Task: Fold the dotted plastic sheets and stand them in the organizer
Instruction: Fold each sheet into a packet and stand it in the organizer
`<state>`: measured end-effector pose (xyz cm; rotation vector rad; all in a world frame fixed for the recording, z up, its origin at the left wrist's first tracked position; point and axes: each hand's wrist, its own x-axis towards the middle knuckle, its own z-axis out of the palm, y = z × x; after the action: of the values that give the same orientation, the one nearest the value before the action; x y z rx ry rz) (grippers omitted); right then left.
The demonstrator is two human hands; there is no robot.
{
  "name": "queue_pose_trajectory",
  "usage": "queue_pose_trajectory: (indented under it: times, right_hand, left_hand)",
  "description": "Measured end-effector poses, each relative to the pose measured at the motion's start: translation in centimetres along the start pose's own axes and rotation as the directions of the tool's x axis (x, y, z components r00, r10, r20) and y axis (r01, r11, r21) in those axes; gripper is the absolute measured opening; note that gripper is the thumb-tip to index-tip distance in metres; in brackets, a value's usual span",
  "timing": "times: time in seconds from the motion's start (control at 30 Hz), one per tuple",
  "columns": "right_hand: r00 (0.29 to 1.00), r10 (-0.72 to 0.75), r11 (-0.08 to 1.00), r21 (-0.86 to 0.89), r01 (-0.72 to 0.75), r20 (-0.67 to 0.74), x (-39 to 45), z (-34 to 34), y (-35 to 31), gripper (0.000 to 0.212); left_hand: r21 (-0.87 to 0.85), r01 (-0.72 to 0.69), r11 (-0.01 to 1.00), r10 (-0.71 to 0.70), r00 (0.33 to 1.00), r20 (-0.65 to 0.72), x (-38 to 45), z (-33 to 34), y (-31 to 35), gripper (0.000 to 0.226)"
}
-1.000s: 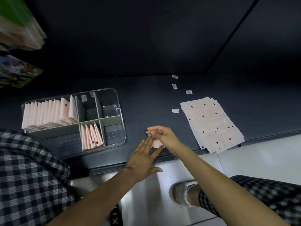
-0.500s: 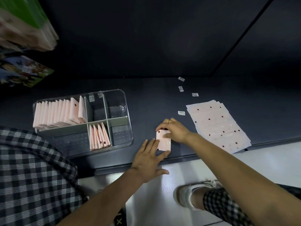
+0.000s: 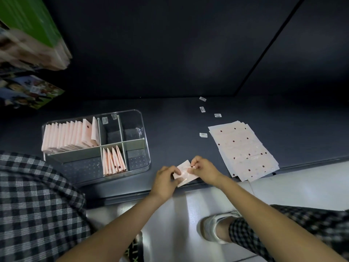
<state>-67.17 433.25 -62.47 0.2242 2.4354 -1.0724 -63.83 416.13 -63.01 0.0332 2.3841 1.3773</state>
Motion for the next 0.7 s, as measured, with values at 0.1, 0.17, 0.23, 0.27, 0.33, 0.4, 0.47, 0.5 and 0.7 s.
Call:
queue_pose_trajectory:
  times: [0.1, 0.17, 0.23, 0.27, 0.33, 0.4, 0.47, 0.5, 0.7]
  right_hand:
    - [1.000, 0.009, 1.000, 0.015, -0.009, -0.007, -1.2, 1.2, 0.0, 0.026]
    - [0.997, -0.059, 0.994, -0.092, 0.056, -0.040, -2.0, 1.5, -0.4, 0.026]
    - [0.978, -0.202, 0.943, -0.279, 0.179, -0.054, -2.7, 1.3, -1.1, 0.049]
    - [0.961, -0.276, 0.907, -0.342, 0.247, -0.035, -3.1, 1.1, -1.8, 0.048]
    - [0.930, -0.369, 0.856, -0.387, 0.343, 0.008, -3.9, 0.9, -3.3, 0.026]
    - [0.926, -0.377, 0.883, -0.310, 0.353, -0.018, -4.6, 1.0, -4.8, 0.006]
    - [0.937, -0.336, 0.940, -0.098, 0.328, -0.092, -5.0, 1.4, -6.3, 0.010]
    - [0.941, -0.317, 0.948, 0.000, 0.319, -0.118, -5.1, 1.6, -7.1, 0.015]
    - [0.956, -0.277, 0.951, 0.114, 0.287, -0.096, -4.8, 4.7, -10.8, 0.013]
  left_hand:
    - [-0.155, 0.091, 0.984, -0.098, 0.994, -0.042, -0.2, 0.0, 0.4, 0.035]
    - [-0.055, 0.048, 0.997, -0.051, 0.997, -0.054, -0.6, -0.5, 0.6, 0.038]
    - [0.070, -0.059, 0.996, 0.060, 0.998, -0.013, -0.9, -1.7, 1.2, 0.032]
    - [0.135, -0.120, 0.984, 0.117, 0.993, 0.031, -1.0, -2.5, 1.6, 0.031]
    - [0.219, -0.200, 0.955, 0.185, 0.979, 0.088, -1.1, -4.3, 2.4, 0.031]
    - [0.213, -0.217, 0.953, 0.204, 0.976, 0.079, -1.3, -6.2, 3.0, 0.033]
    - [0.236, -0.191, 0.953, 0.174, 0.981, 0.090, -1.6, -8.2, 3.1, 0.033]
    - [0.277, -0.178, 0.944, 0.154, 0.982, 0.106, -1.7, -9.2, 2.9, 0.030]
    - [0.141, -0.056, 0.988, 0.065, 0.996, -0.060, -2.4, -13.8, 0.4, 0.010]
